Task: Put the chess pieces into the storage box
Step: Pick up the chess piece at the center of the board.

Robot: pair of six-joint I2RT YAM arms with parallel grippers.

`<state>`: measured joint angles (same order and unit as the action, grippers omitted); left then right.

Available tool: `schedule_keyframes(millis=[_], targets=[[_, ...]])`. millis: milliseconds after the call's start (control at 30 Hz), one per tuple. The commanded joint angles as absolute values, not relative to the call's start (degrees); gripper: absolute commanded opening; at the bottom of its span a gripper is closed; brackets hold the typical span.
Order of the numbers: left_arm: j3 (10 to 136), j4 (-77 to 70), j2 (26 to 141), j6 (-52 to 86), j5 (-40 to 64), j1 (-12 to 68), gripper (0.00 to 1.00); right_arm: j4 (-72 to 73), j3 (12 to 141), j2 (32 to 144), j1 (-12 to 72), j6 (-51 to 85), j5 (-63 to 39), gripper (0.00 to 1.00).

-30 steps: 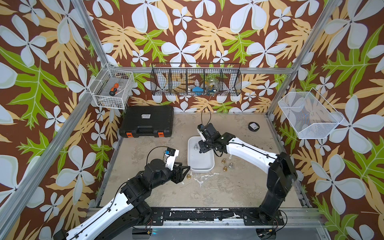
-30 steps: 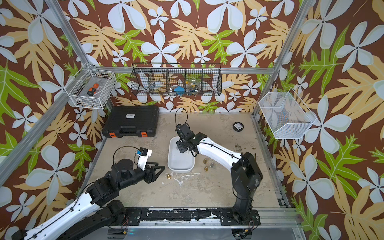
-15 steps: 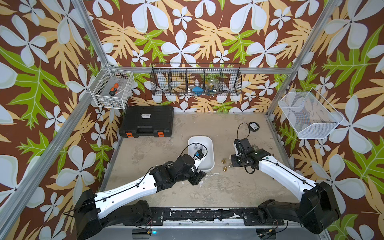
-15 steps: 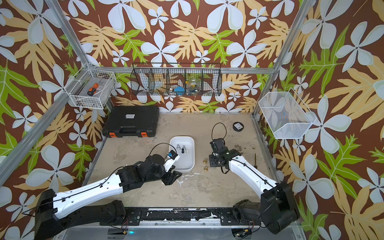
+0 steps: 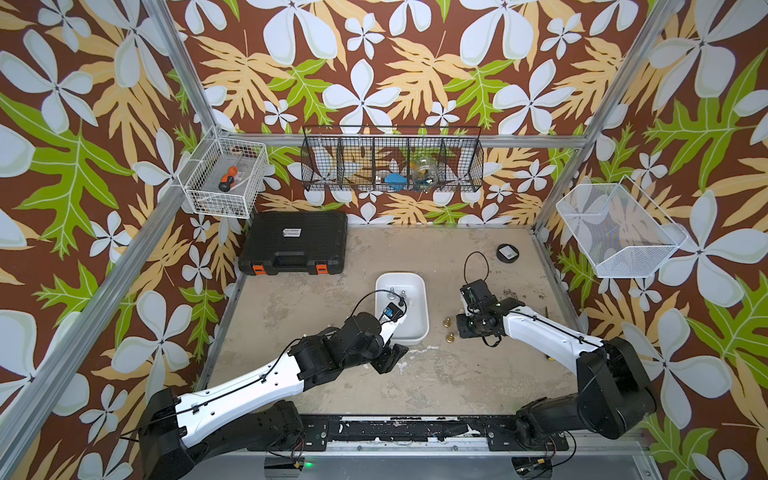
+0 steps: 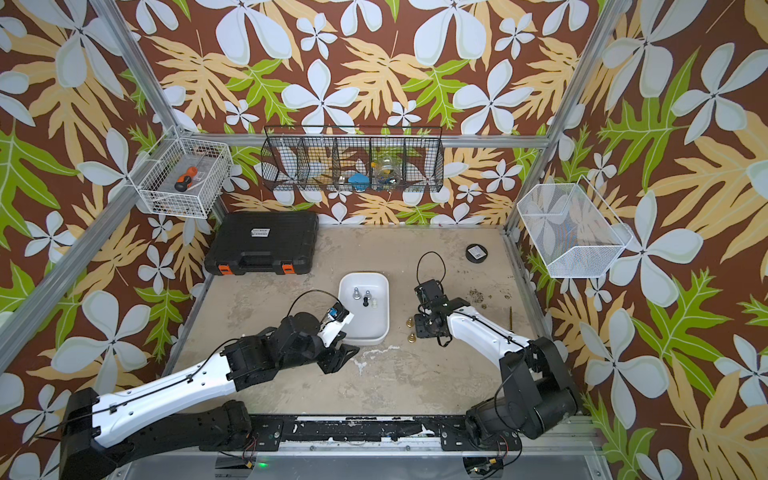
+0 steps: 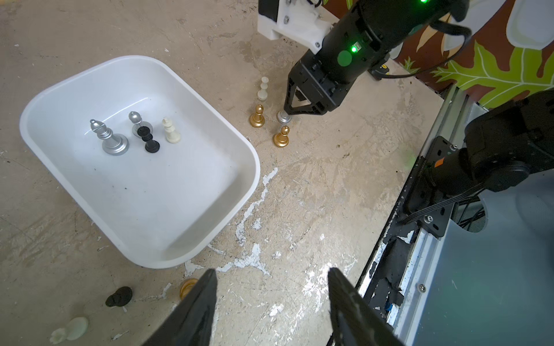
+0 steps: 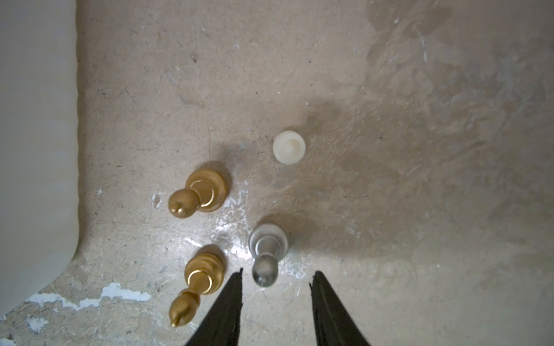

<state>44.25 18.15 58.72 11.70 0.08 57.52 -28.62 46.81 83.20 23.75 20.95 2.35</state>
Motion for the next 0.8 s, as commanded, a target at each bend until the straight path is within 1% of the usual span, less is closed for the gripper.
schedule_keyframes(millis=[0,133,233,433,767], targets=[[44.38,17.47,58.87,10.91,0.2,57.61,0.61,-26.26,46.51,84.07,23.75,20.68,1.76,0.4],[44.25,17.59,58.7,11.07,-0.19,57.56,0.62,-25.8,47.19,85.5,23.82,20.57,1.52,0.37],[44.12,17.73,58.47,11.27,-0.44,57.59,0.62,-25.42,47.21,85.69,23.77,20.48,1.21,0.32],[44.12,17.73,58.62,11.58,-0.43,57.61,0.62,-25.05,47.0,86.62,23.8,20.38,1.93,0.27],[43.96,17.64,58.38,11.64,0.22,57.57,0.62,-24.35,47.38,87.66,23.81,20.48,3.59,0.28]])
